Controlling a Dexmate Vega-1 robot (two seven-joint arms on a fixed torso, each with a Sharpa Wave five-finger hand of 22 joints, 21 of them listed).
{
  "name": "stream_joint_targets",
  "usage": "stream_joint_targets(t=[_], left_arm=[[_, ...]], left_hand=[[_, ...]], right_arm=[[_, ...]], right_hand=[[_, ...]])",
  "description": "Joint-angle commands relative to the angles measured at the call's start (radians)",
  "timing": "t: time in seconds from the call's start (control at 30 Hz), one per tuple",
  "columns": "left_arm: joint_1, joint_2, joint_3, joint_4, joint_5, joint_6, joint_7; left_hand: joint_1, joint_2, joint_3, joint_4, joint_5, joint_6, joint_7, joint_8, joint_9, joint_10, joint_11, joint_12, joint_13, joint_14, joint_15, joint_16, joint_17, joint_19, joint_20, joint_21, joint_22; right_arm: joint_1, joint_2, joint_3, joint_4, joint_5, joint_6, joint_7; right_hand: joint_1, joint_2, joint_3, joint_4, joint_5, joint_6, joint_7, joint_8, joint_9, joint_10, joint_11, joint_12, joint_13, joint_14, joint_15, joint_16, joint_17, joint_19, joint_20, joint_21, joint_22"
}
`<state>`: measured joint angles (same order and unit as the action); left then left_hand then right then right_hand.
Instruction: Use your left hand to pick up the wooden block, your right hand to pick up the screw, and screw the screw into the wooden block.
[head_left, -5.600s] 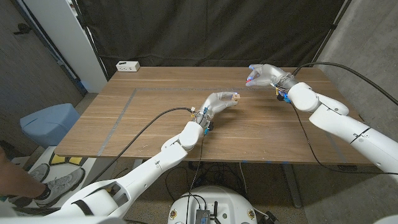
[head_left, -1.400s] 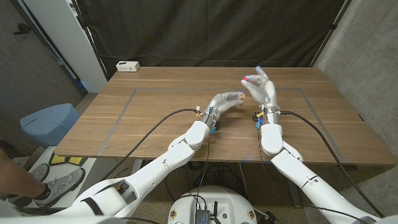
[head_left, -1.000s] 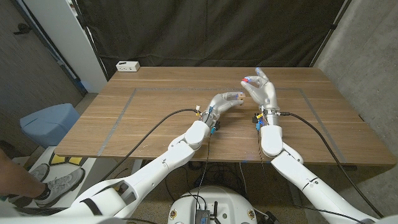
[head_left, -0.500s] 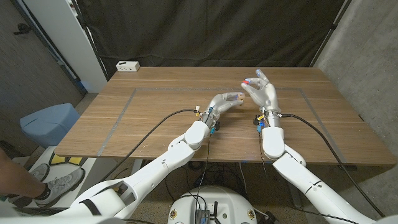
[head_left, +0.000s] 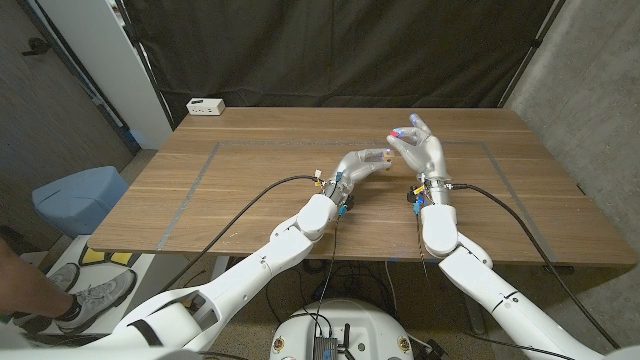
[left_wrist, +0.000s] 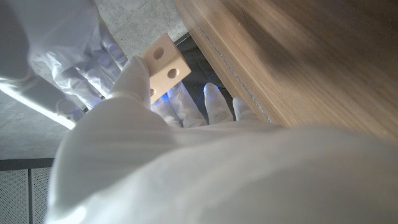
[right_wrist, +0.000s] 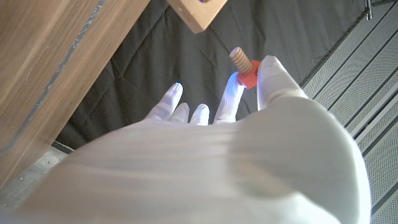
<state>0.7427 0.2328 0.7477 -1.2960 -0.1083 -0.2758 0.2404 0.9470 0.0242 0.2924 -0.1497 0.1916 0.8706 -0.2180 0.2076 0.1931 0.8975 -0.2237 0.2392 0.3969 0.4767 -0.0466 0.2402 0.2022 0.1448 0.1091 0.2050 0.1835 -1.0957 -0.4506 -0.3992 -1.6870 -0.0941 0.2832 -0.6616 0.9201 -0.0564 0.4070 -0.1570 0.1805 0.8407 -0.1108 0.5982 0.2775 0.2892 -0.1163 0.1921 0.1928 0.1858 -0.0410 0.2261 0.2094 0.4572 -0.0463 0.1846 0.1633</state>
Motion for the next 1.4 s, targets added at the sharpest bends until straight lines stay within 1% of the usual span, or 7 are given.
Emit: stream_joint_targets(t=[0.03,0.23,0.37,0.73,1.1,1.2,1.4], left_arm=[[-0.004,-0.001,0.001,0.004,0.0,0.003,-0.003],[-0.004,0.0,0.002,0.005,-0.001,0.004,-0.005],[-0.004,-0.001,0.002,0.005,-0.002,0.005,-0.004],[-0.008,-0.005,0.003,0.013,0.0,0.004,-0.002],[-0.013,-0.009,0.006,0.019,-0.001,0.004,-0.003],[-0.014,-0.01,0.007,0.021,0.0,0.003,-0.003],[-0.016,-0.011,0.007,0.024,0.0,0.002,-0.003]], left_hand=[[0.003,0.005,0.0,0.005,0.008,0.038,0.006,0.009,0.003,0.008,0.003,0.007,0.002,0.006,-0.1,0.003,0.002,0.002,0.001,0.004,0.003],[0.002,0.006,0.0,0.006,0.008,0.038,0.004,0.009,0.003,0.008,0.003,0.007,0.003,0.007,-0.101,0.003,0.003,0.002,0.001,0.004,0.003],[0.002,0.006,-0.001,0.006,0.008,0.039,0.004,0.009,0.003,0.008,0.003,0.006,0.003,0.007,-0.1,0.003,0.003,0.002,0.001,0.004,0.003],[0.001,0.007,-0.002,0.006,0.008,0.037,0.004,0.008,0.003,0.008,0.003,0.005,0.004,0.007,-0.099,0.003,0.003,0.001,0.001,0.004,0.003],[0.001,0.009,-0.003,0.007,0.009,0.039,0.005,0.009,0.003,0.008,0.003,0.004,0.005,0.007,-0.1,0.003,0.003,0.001,0.001,0.004,0.003],[0.0,0.009,-0.003,0.006,0.009,0.039,0.006,0.009,0.003,0.008,0.003,0.003,0.005,0.007,-0.099,0.003,0.003,0.001,0.001,0.004,0.003],[0.0,0.009,-0.004,0.007,0.009,0.037,0.007,0.008,0.003,0.008,0.003,0.003,0.006,0.007,-0.099,0.003,0.003,0.001,0.0,0.004,0.003]], right_arm=[[0.002,0.003,-0.007,0.01,0.003,-0.006,-0.002],[0.006,0.005,-0.012,0.021,0.005,0.0,-0.002],[0.007,0.007,-0.013,0.022,0.007,-0.004,-0.003],[0.009,0.006,-0.015,0.03,0.013,-0.005,-0.003],[0.011,0.006,-0.019,0.042,0.015,-0.002,-0.004],[0.011,0.007,-0.02,0.043,0.016,-0.002,-0.005],[0.014,0.004,-0.023,0.052,0.017,0.003,-0.001]], right_hand=[[0.007,0.003,-0.004,0.0,-0.002,0.001,0.006,0.006,0.0,0.002,0.004,-0.001,0.003,0.003,-0.054,-0.002,0.001,-0.001,-0.059,0.001,0.002],[0.007,0.003,-0.005,0.0,-0.002,0.001,0.004,0.007,0.0,0.001,0.003,-0.001,0.003,0.003,-0.055,-0.002,0.001,-0.001,-0.058,0.001,0.002],[0.008,0.004,-0.007,0.001,-0.002,0.004,0.006,0.01,0.001,0.003,0.007,0.001,0.003,0.004,-0.055,-0.002,0.001,-0.001,-0.058,0.001,0.002],[0.009,0.005,-0.009,0.0,-0.002,0.005,0.006,0.013,0.0,0.004,0.008,0.001,0.003,0.005,-0.055,-0.001,0.001,-0.001,-0.057,0.001,0.002],[0.012,0.007,-0.01,0.0,-0.002,0.005,0.005,0.016,0.003,0.003,0.005,0.001,0.003,0.005,-0.055,-0.001,0.001,-0.001,-0.056,0.001,0.002],[0.013,0.006,-0.011,-0.001,-0.002,0.005,0.006,0.017,0.003,0.002,0.009,0.0,0.003,0.006,-0.056,-0.002,0.001,-0.001,-0.056,0.001,0.002],[0.012,0.007,-0.012,0.0,-0.002,0.005,0.007,0.018,0.003,0.003,0.006,0.001,0.003,0.006,-0.055,-0.001,0.001,-0.001,-0.057,0.001,0.002]])
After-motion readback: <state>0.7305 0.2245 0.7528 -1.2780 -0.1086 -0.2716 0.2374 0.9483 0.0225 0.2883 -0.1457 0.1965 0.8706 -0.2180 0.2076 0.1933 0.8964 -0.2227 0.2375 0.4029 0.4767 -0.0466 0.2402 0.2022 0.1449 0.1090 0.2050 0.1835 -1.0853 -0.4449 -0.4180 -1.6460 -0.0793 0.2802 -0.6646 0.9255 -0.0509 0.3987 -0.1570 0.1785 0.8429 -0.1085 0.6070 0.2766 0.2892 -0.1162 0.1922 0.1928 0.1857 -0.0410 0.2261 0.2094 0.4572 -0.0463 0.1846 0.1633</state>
